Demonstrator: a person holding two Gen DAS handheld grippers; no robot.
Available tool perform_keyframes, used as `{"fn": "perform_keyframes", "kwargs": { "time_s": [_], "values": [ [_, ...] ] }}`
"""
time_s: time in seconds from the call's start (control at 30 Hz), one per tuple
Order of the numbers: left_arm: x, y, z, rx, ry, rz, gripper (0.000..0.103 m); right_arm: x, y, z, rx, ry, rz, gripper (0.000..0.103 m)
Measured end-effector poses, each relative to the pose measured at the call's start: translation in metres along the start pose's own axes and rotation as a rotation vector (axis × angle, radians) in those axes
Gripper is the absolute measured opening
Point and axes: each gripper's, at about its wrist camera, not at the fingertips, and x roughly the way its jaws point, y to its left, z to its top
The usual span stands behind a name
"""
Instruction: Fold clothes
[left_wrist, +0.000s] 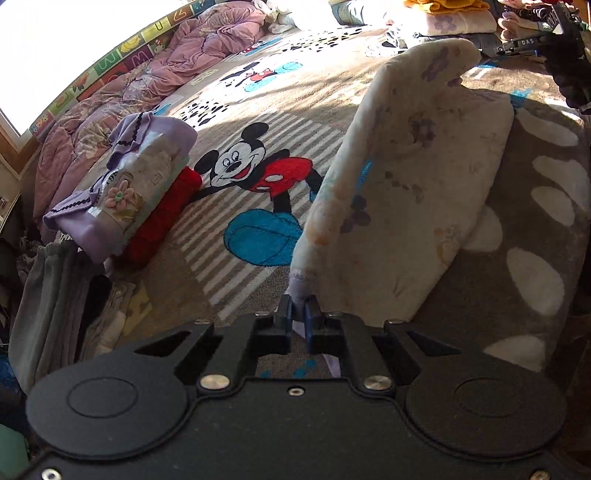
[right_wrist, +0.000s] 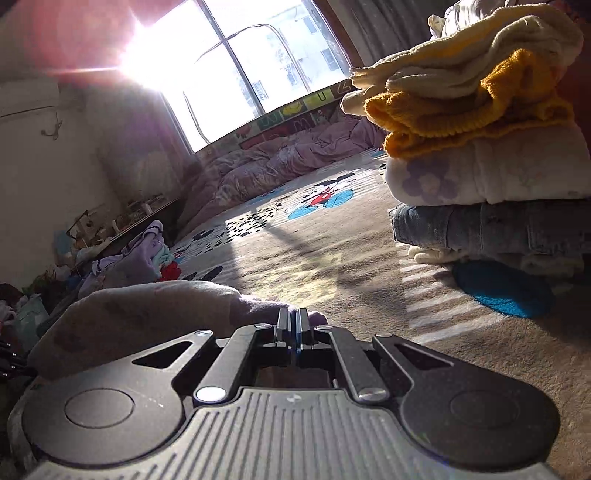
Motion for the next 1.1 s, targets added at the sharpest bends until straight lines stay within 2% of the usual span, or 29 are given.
{"fn": "perform_keyframes", "kwargs": {
  "time_s": [0.13,0.27,0.37,0.4,0.53,0.6,0.7,0.8,0.93,1.07,1.1],
  "values": [
    [0.001,-0.022,-0.010,0.129,0.028,0.102,0.005,-0.005,-0.005,-0.012,0.026,0.002,-0.043,0.004],
    [0.010,-0.048,-0.021,0.325,0.072,0.196,0.005,-0.009,-0.001,-0.022,0.003,0.020,-0.080,0.004],
    [0.023,-0.071,-0.035,0.525,0.113,0.261,0.005,-0.013,0.000,-0.029,-0.003,0.041,-0.110,0.004],
    [0.026,-0.073,-0.037,0.548,0.116,0.268,0.005,-0.014,-0.001,-0.031,0.004,0.049,-0.122,0.004],
    [0.032,-0.078,-0.044,0.615,0.125,0.284,0.005,-0.021,-0.013,-0.033,0.049,0.045,-0.198,0.003],
    [0.035,-0.081,-0.048,0.648,0.130,0.292,0.004,-0.026,-0.026,-0.033,0.143,0.045,-0.184,0.003],
    [0.040,-0.085,-0.053,0.698,0.137,0.304,0.005,-0.027,-0.048,-0.041,0.369,0.072,-0.080,0.011],
    [0.043,-0.086,-0.052,0.711,0.142,0.317,0.005,-0.019,-0.049,-0.048,0.481,0.090,0.016,0.042],
    [0.046,-0.087,-0.049,0.724,0.149,0.326,0.005,0.000,-0.037,-0.052,0.521,0.117,0.079,0.042],
    [0.049,-0.088,-0.045,0.730,0.155,0.336,0.005,0.020,-0.029,-0.055,0.577,0.106,0.081,0.042],
    [0.050,-0.087,-0.045,0.729,0.154,0.343,0.005,0.024,-0.029,-0.057,0.599,0.096,0.080,0.035]
  ]
}}
